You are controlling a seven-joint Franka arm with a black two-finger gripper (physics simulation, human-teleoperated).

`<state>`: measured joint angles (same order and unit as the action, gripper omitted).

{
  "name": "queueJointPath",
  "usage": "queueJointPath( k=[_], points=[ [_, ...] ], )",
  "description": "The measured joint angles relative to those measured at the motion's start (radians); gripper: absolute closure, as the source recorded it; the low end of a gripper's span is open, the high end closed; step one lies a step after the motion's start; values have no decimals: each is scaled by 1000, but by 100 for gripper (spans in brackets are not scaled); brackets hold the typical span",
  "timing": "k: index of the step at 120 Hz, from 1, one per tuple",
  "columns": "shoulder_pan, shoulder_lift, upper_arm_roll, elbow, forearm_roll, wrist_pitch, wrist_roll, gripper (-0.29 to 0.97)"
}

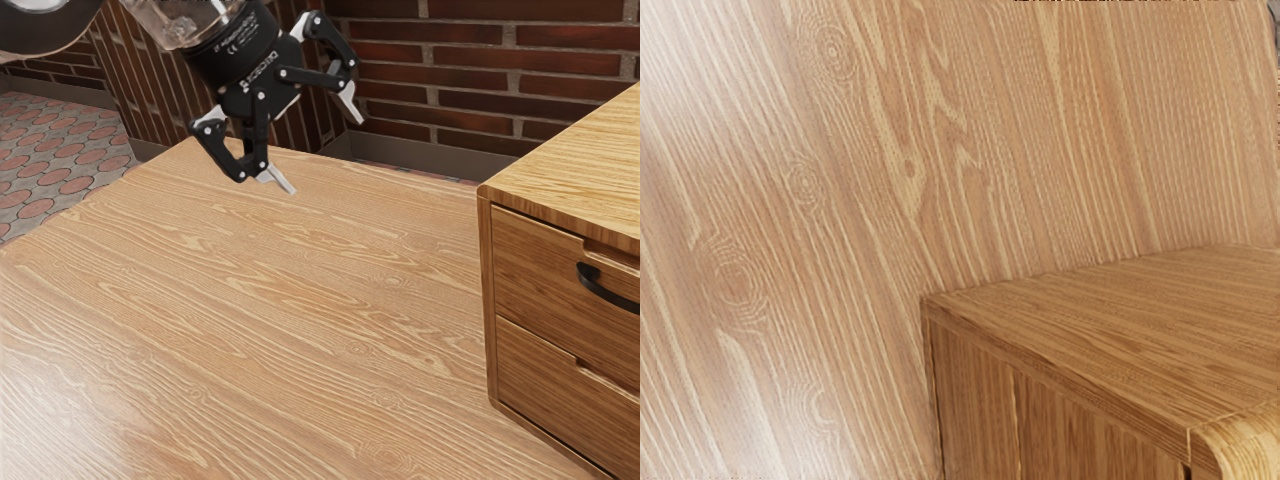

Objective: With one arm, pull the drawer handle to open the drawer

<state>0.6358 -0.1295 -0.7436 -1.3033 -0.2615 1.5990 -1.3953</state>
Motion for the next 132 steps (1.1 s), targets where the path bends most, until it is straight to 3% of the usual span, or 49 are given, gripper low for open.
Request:
queueJointPath(
  k=[7,18,30,39,53,88,101,121,132],
  points=[
    [-102,2,96,-21,10,27,-8,4],
    [-152,18,155,-37,18,57,-17,4],
    [-344,24,354,-62,23,84,-25,6],
    [-433,29,422,-66,26,102,-30,8],
    [-504,45,438,-60,26,123,-37,9],
    [-536,69,391,-54,20,143,-49,11],
    [-665,70,458,-60,23,148,-52,12],
    [-740,109,481,-67,27,188,-55,17],
    [-817,130,538,-67,27,211,-57,18]
  ],
)
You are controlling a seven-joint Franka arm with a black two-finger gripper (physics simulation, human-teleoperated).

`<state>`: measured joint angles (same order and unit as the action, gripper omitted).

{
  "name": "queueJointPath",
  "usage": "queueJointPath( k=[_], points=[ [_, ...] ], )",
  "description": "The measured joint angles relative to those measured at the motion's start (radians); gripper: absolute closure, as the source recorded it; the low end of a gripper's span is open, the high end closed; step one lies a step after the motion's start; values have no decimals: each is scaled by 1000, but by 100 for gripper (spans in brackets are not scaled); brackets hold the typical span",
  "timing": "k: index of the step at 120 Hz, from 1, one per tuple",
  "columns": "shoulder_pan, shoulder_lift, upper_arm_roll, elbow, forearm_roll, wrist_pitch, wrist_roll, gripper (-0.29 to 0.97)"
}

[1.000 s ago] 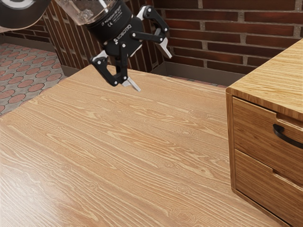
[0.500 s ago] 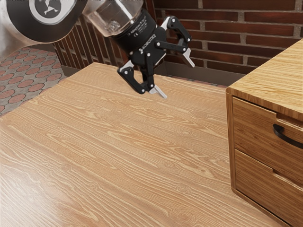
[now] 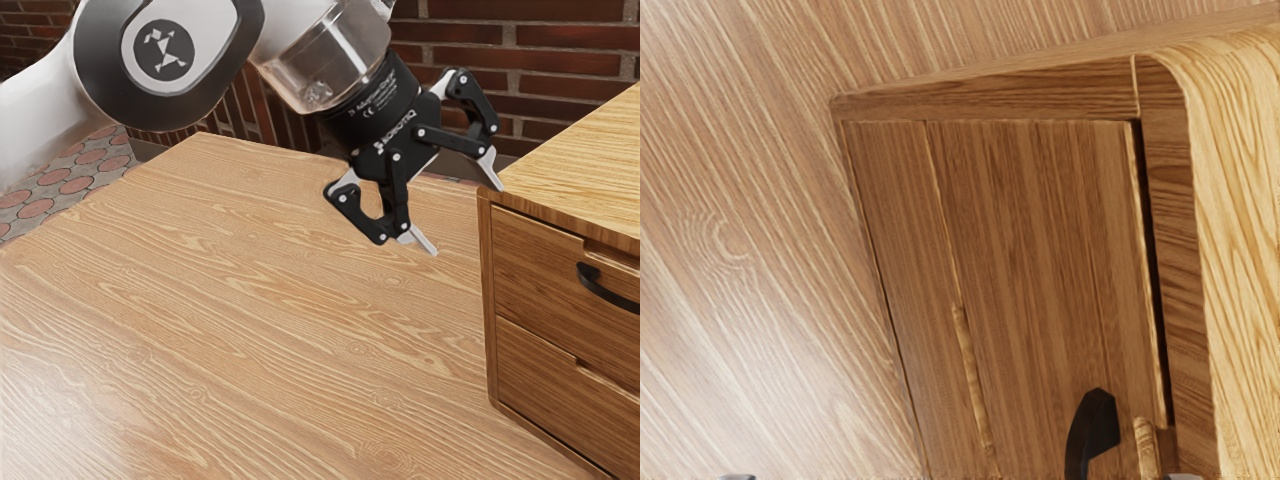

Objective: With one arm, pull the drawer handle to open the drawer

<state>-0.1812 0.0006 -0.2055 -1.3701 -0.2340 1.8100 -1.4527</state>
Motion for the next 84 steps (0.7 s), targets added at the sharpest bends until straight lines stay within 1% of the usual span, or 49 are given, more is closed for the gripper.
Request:
queueJointPath(
  k=[8,17,52,64,84],
  points=[
    [-40,20,26,0,0,20,-1,20],
    [-63,37,36,0,1,42,-2,22],
    [-99,63,57,-6,1,125,-6,30],
    [-137,60,87,-11,1,139,-8,31],
    [-233,69,137,-13,1,156,-11,32]
  ],
)
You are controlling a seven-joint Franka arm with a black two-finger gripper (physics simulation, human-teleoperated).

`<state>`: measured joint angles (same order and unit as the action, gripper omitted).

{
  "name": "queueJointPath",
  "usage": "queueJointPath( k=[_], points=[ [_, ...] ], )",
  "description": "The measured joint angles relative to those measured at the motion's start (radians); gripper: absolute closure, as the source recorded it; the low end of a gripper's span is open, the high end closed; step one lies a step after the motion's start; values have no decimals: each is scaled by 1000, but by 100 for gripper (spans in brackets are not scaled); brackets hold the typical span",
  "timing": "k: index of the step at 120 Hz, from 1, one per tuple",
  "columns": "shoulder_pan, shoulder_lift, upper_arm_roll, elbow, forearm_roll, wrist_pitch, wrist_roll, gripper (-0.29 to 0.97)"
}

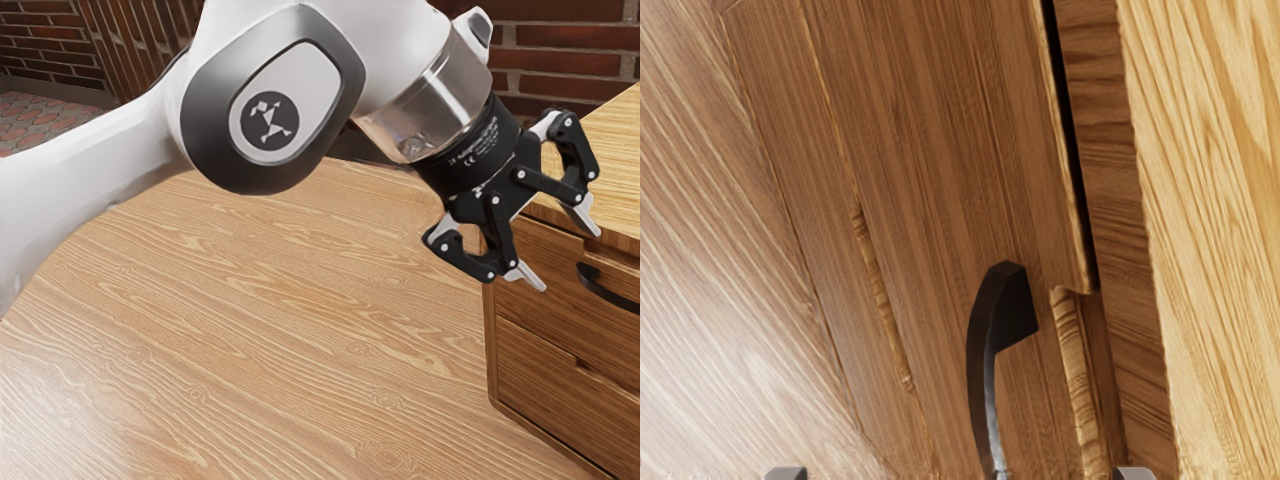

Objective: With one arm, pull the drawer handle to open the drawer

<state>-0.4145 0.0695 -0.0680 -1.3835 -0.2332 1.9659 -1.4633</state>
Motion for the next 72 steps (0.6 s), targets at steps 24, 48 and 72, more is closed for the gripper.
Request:
queueJointPath(
  k=[24,48,72],
  points=[
    [-41,35,21,-1,0,36,-1,34],
    [-55,55,23,-1,0,67,0,36],
    [-64,42,28,-12,0,80,-1,37]
  ],
)
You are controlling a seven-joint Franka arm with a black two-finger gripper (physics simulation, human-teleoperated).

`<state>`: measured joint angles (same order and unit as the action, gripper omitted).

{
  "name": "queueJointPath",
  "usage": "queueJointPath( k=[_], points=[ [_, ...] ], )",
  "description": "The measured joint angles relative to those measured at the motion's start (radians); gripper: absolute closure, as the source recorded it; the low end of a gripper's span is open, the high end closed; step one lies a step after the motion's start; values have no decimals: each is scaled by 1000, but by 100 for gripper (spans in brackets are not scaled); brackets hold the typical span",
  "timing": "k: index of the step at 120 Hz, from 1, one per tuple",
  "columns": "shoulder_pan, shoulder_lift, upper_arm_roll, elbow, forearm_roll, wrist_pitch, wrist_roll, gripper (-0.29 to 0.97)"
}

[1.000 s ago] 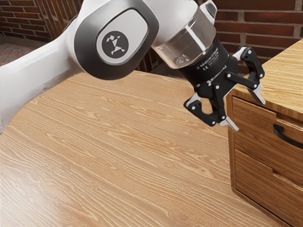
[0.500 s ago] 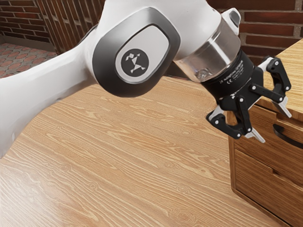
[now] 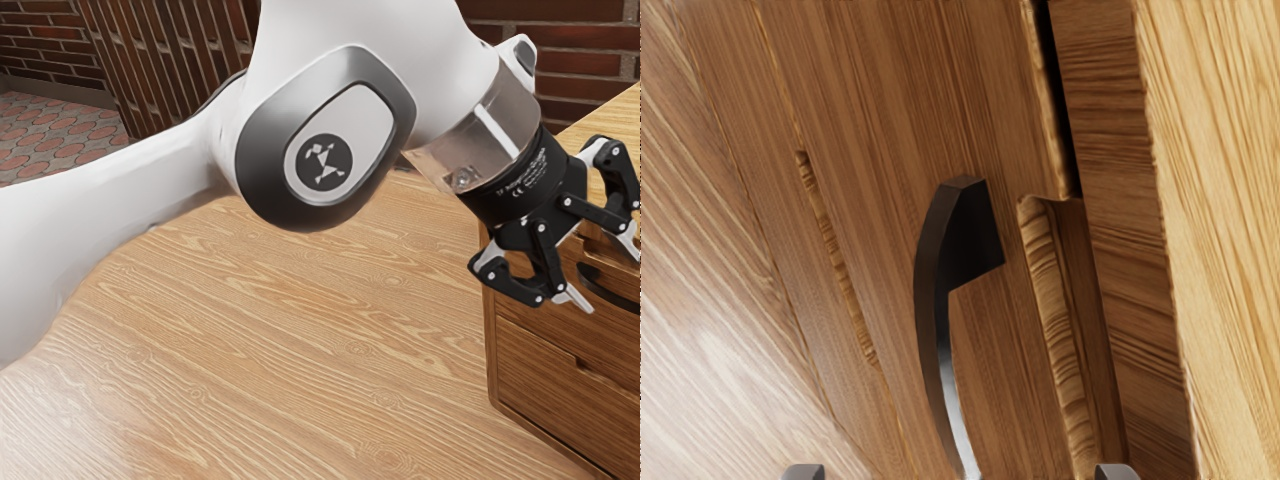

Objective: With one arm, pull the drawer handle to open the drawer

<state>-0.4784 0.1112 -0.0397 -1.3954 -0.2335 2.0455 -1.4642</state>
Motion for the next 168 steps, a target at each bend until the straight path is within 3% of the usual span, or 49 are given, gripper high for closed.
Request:
queueJointPath(
  k=[67,168],
  points=[
    [-32,-12,3,-64,-2,57,-4,44],
    [-6,5,24,-79,-2,77,-1,56]
  ],
)
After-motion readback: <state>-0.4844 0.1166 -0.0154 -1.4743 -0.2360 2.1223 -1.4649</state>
